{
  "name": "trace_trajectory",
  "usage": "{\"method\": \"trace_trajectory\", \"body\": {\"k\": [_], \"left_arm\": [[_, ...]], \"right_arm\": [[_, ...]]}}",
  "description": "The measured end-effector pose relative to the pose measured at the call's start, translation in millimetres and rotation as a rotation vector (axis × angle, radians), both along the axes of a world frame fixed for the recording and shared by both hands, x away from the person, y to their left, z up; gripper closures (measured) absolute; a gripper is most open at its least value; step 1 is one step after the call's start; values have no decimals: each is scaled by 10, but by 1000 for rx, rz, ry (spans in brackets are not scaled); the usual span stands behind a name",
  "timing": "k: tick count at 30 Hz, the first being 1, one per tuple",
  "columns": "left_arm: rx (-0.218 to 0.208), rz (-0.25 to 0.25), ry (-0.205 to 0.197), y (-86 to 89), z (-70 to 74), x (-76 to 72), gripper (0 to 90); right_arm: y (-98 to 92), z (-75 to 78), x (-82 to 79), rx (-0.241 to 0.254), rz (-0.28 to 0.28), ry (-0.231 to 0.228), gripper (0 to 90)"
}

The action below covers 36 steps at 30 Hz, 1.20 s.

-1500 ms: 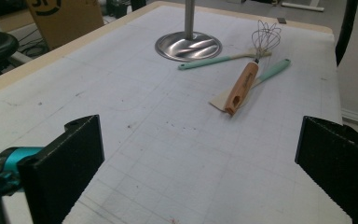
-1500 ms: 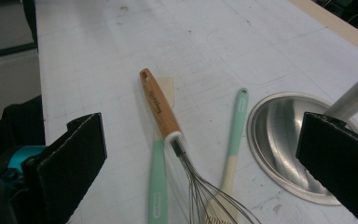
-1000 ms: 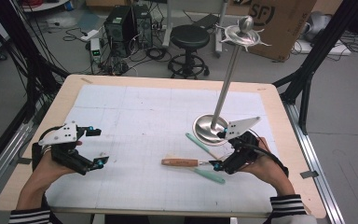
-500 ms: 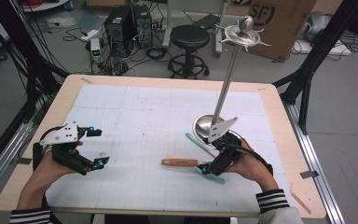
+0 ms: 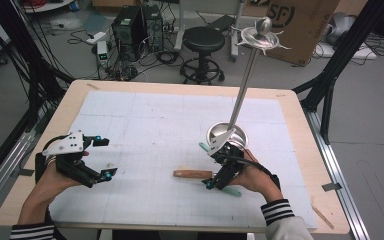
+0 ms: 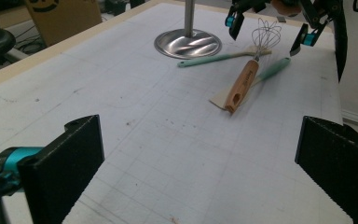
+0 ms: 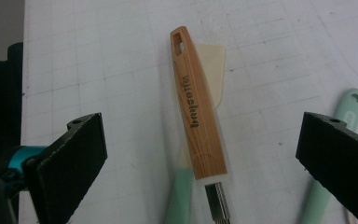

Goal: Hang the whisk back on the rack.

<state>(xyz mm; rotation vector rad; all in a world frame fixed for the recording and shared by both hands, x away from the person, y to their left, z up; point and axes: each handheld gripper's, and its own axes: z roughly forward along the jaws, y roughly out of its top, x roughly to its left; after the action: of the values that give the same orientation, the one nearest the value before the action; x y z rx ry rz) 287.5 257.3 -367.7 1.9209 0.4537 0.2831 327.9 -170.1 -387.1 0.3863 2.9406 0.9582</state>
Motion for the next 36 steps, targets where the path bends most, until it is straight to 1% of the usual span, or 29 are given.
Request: {"method": "trace_trajectory", "body": {"k": [1, 2, 3, 4, 5, 7, 8, 9, 11, 12, 16, 18, 20, 21, 22, 24, 26, 29, 30, 31, 35, 36], "left_arm": [[0, 0, 0, 0, 0, 0, 17], [1, -1, 0, 0, 0, -1, 17], [0, 0, 0, 0, 0, -1, 17], [0, -1, 1, -1, -1, -1, 17], [-1, -1, 1, -2, -2, 0, 17], [0, -1, 2, -1, -3, 0, 17], [0, -1, 1, -1, -4, 0, 17], [-1, 0, 3, -1, -6, 0, 17], [-4, -1, 5, -1, -11, 1, 17], [-3, -2, 4, 1, -13, 3, 16], [-2, 0, 6, 1, -19, 5, 17], [-4, -1, 7, -2, -21, 4, 16], [-1, -3, 4, -2, -20, 6, 16], [-3, -3, 5, -4, -21, 7, 17], [-2, -3, 5, -4, -22, 8, 17], [-4, -5, 8, -7, -26, 12, 17], [1, -4, 8, -8, -28, 13, 17], [-4, -5, 7, -8, -28, 11, 17], [-5, -4, 8, -8, -29, 11, 17], [-2, -3, 9, -7, -29, 12, 17], [-6, -4, 7, -10, -30, 11, 17], [-5, -4, 6, -9, -29, 11, 17]], "right_arm": [[24, -19, 2, -11, 1, 8, 1], [37, -32, 8, -12, 7, 9, 1], [52, -44, 11, -25, 8, 7, 6], [69, -59, 12, -26, 11, 16, 41], [83, -68, 19, -36, 18, 11, 59], [113, -95, 28, -44, 24, 20, 63], [123, -110, 35, -49, 35, 23, 96], [132, -122, 38, -56, 40, 24, 153], [143, -145, 46, -78, 30, 24, 161], [145, -162, 53, -80, 34, 36, 176], [149, -189, 71, -107, 47, 53, 286], [142, -190, 81, -112, 53, 60, 366], [133, -197, 95, -124, 53, 67, 396], [133, -203, 96, -125, 50, 69, 425], [134, -206, 104, -131, 59, 61, 444], [135, -205, 103, -134, 53, 58, 478], [135, -211, 108, -137, 52, 55, 487], [137, -224, 113, -151, 55, 55, 493], [138, -224, 110, -159, 57, 50, 493], [139, -233, 115, -157, 67, 42, 498], [137, -231, 109, -167, 67, 56, 546], [139, -237, 115, -167, 74, 50, 548]]}}
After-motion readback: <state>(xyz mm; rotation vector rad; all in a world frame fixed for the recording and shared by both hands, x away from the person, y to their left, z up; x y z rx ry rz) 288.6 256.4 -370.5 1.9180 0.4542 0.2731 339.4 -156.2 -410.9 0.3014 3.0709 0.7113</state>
